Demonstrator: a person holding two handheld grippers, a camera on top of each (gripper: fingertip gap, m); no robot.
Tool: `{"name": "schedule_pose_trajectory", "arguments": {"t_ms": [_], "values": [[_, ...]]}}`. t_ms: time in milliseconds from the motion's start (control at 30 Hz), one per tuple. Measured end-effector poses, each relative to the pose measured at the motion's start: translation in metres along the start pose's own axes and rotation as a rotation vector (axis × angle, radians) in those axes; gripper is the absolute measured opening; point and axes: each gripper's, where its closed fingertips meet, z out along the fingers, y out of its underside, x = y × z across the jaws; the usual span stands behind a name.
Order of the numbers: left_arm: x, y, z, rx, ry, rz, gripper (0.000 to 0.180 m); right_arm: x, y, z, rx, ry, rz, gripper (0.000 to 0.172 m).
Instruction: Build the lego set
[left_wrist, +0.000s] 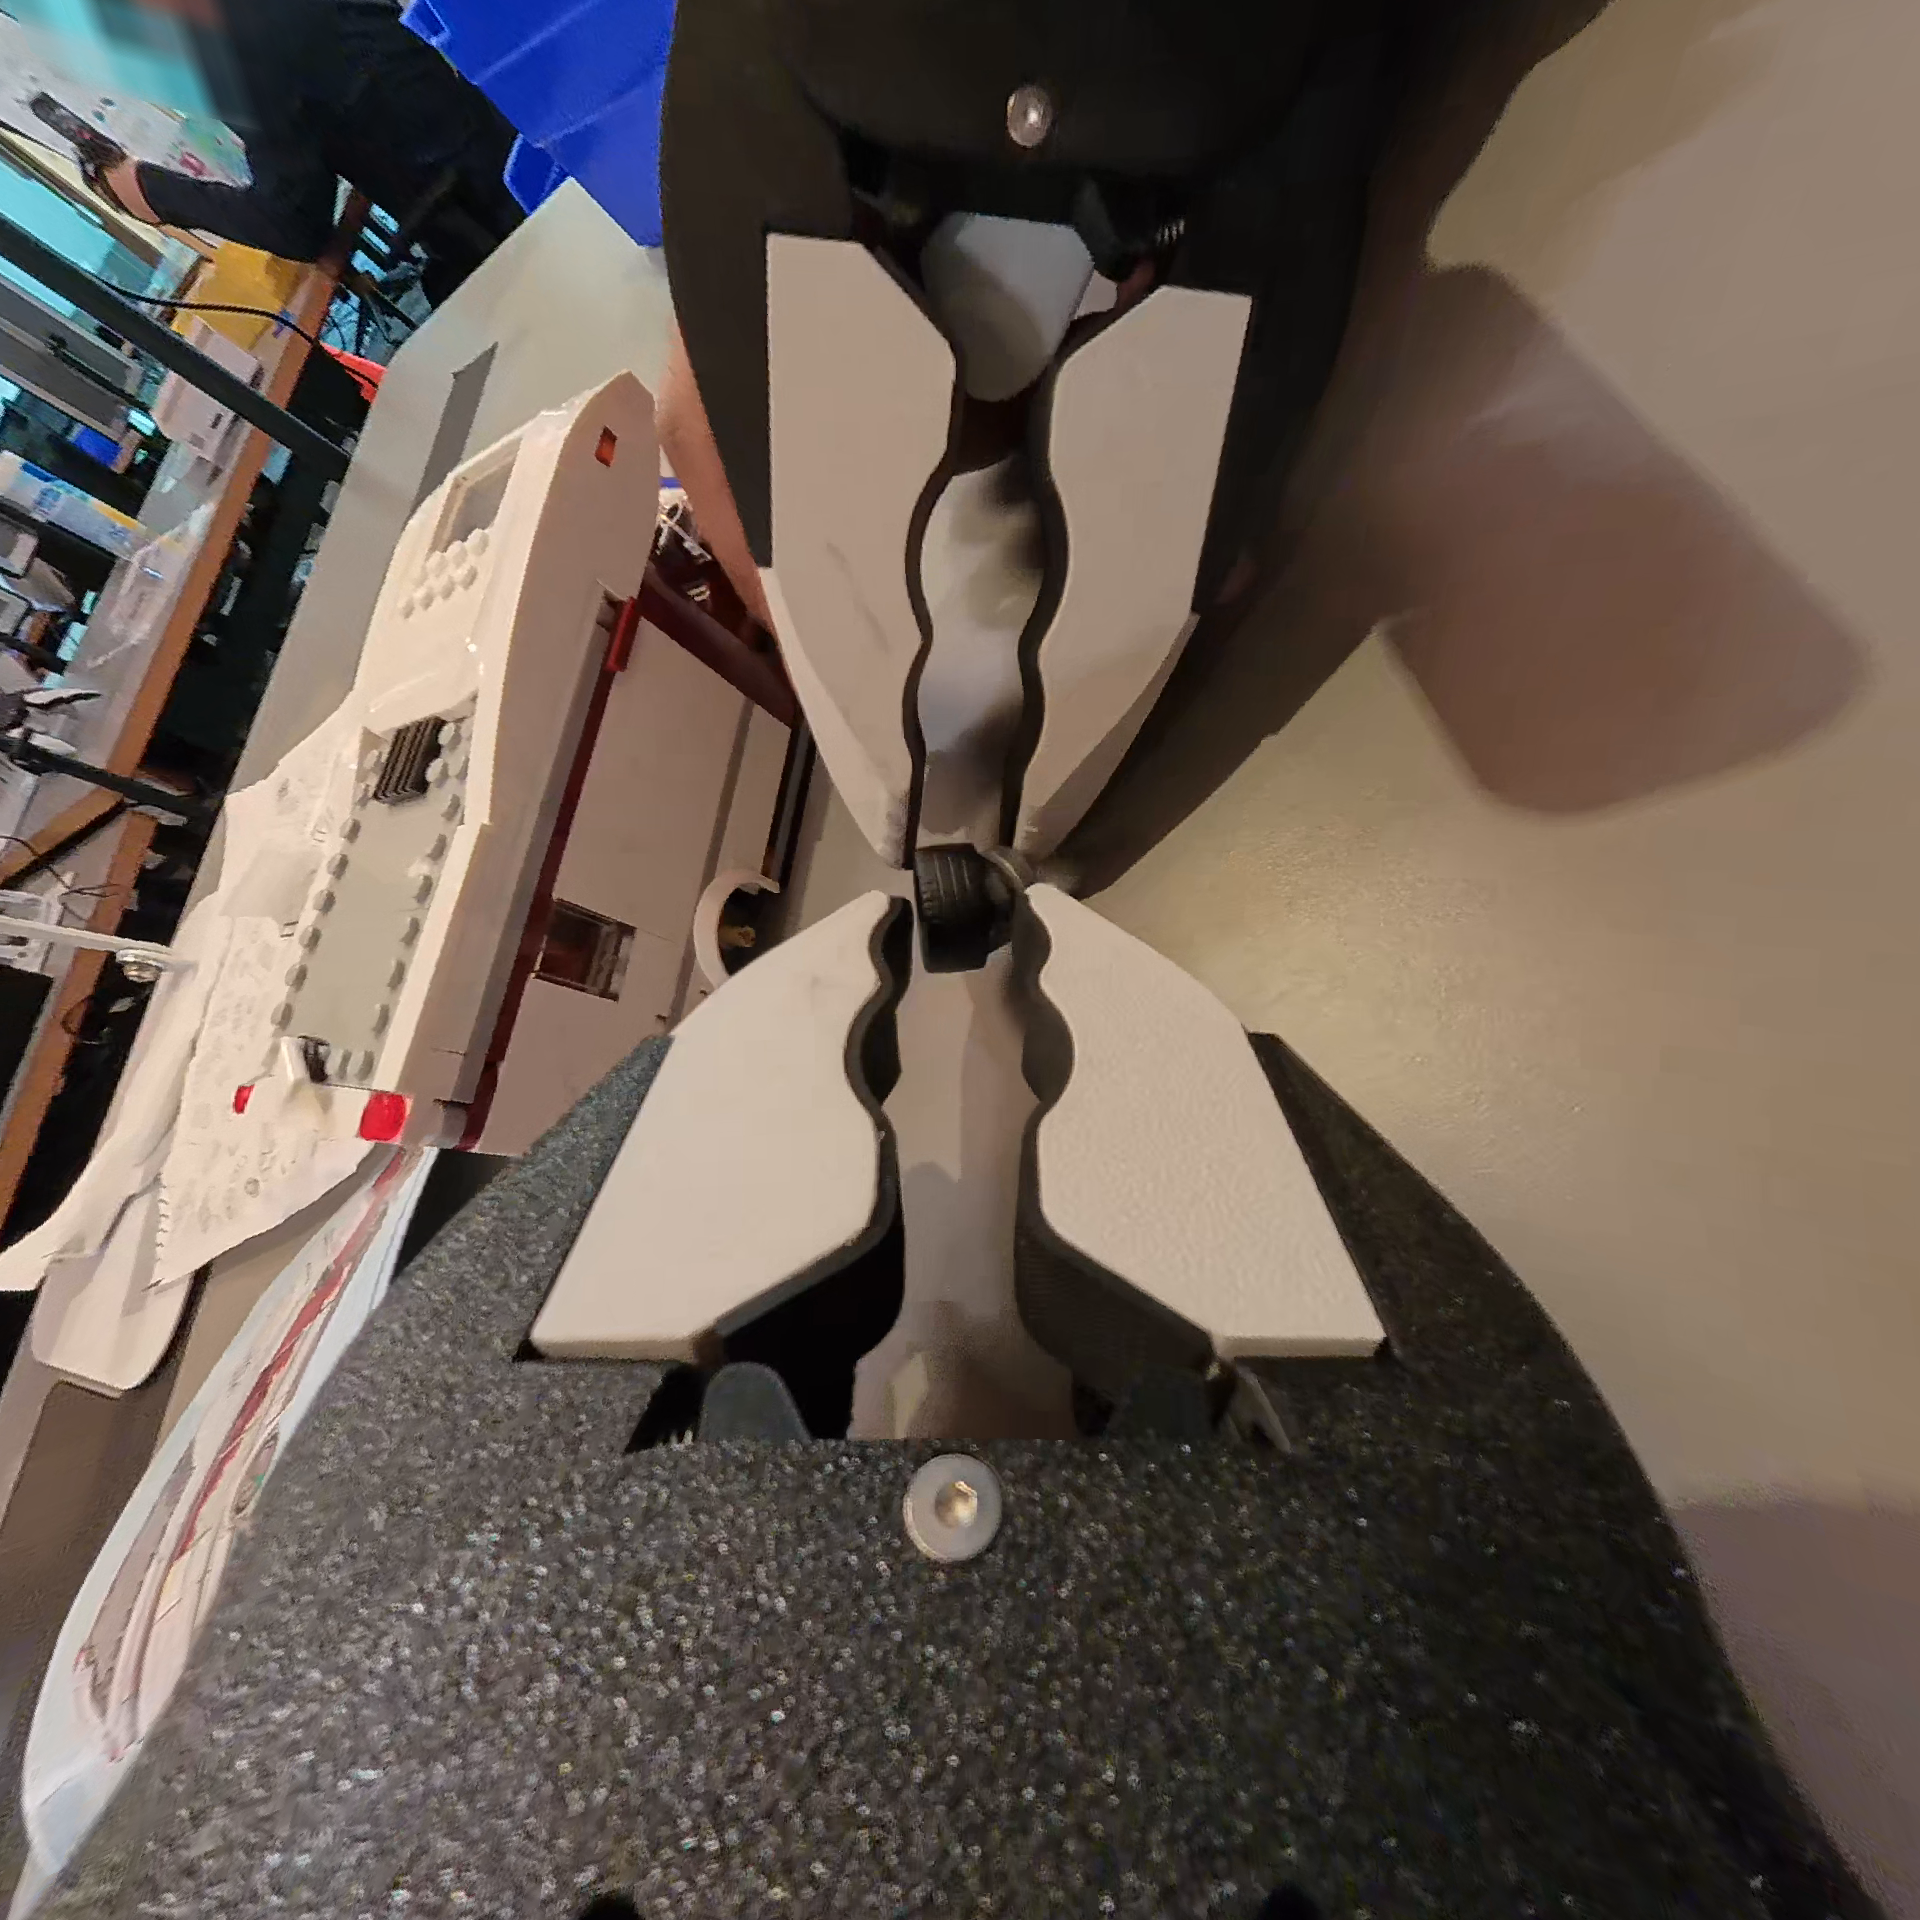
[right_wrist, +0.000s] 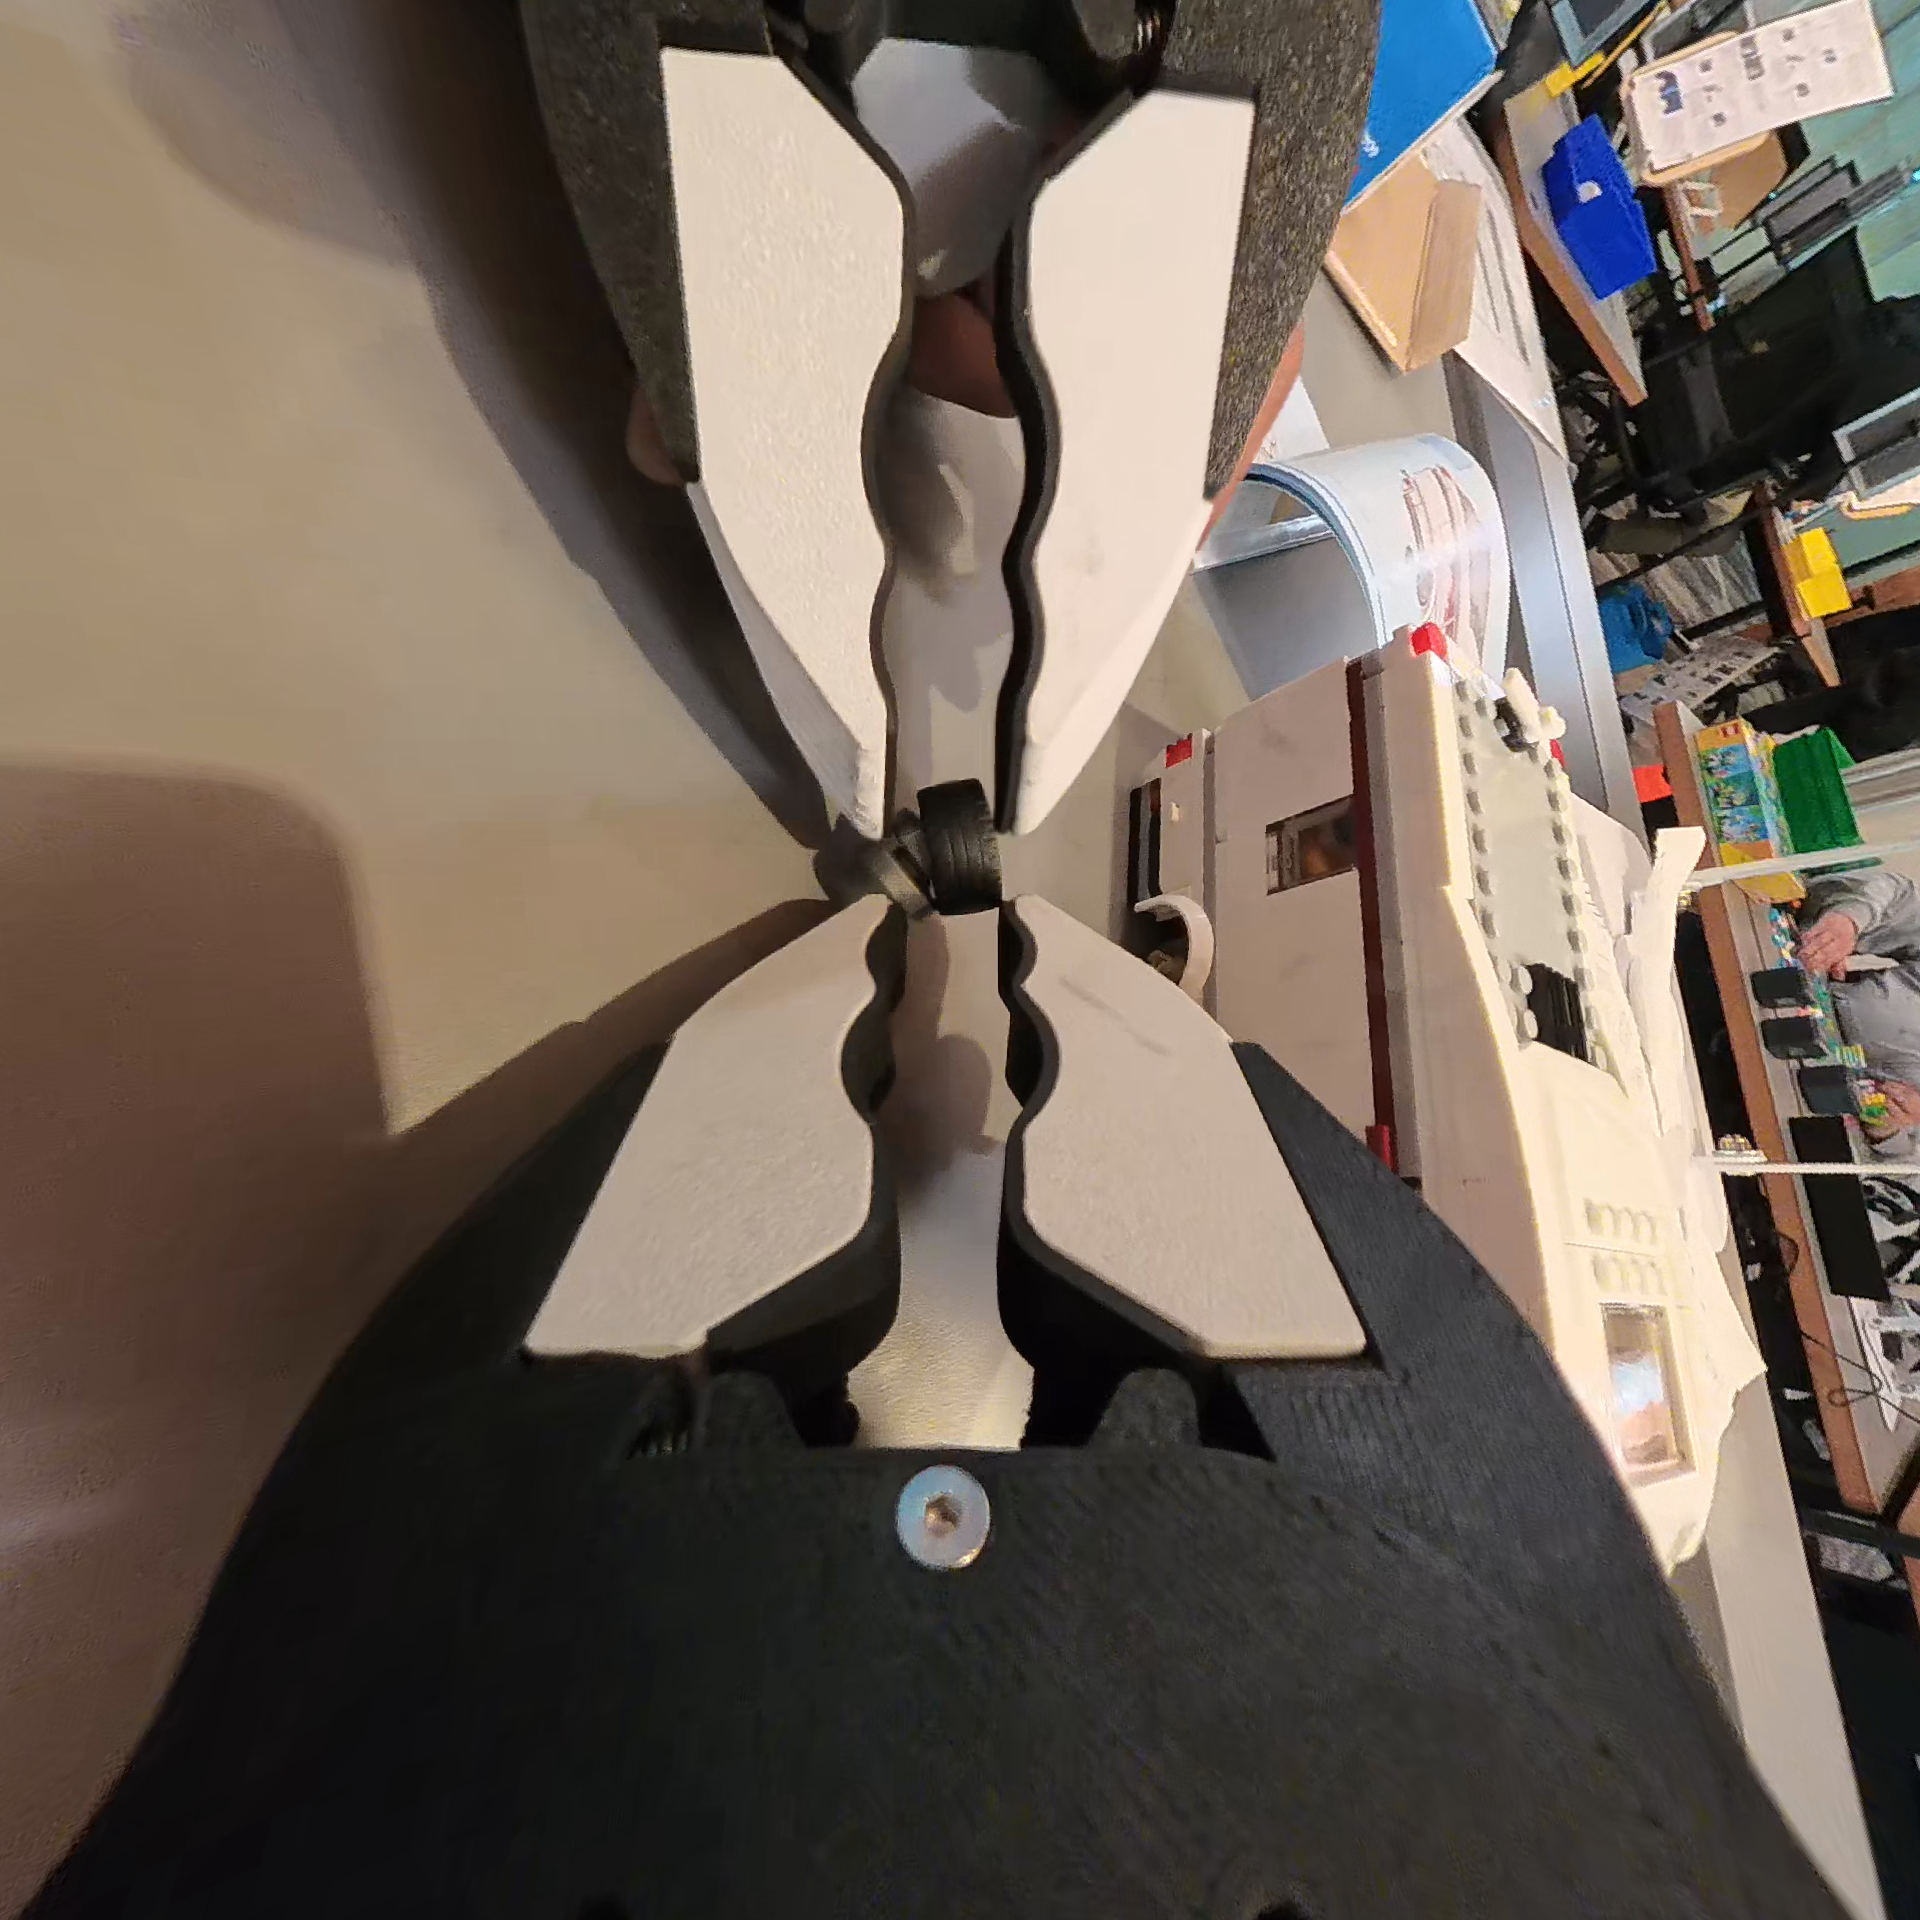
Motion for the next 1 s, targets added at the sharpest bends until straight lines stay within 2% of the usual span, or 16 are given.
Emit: {"name": "schedule_pose_trajectory", "arguments": {"t_ms": [300,767,1000], "values": [[0.0012,0.0056,0.0019,-0.06,-0.036,0.117,0.018,0.0004,-0.0009,-0.0007,0.014,0.017,0.013,0.015],[0.0017,0.0046,0.0003,-0.013,-0.014,0.109,0.015,0.0008,-0.005,0.0033,0.022,0.096,-0.207,0.016],[-0.0012,0.0022,-0.0036,0.028,-0.016,0.079,0.02,0.0019,-0.0065,0.0016,0.037,0.135,-0.22,0.015]]}}
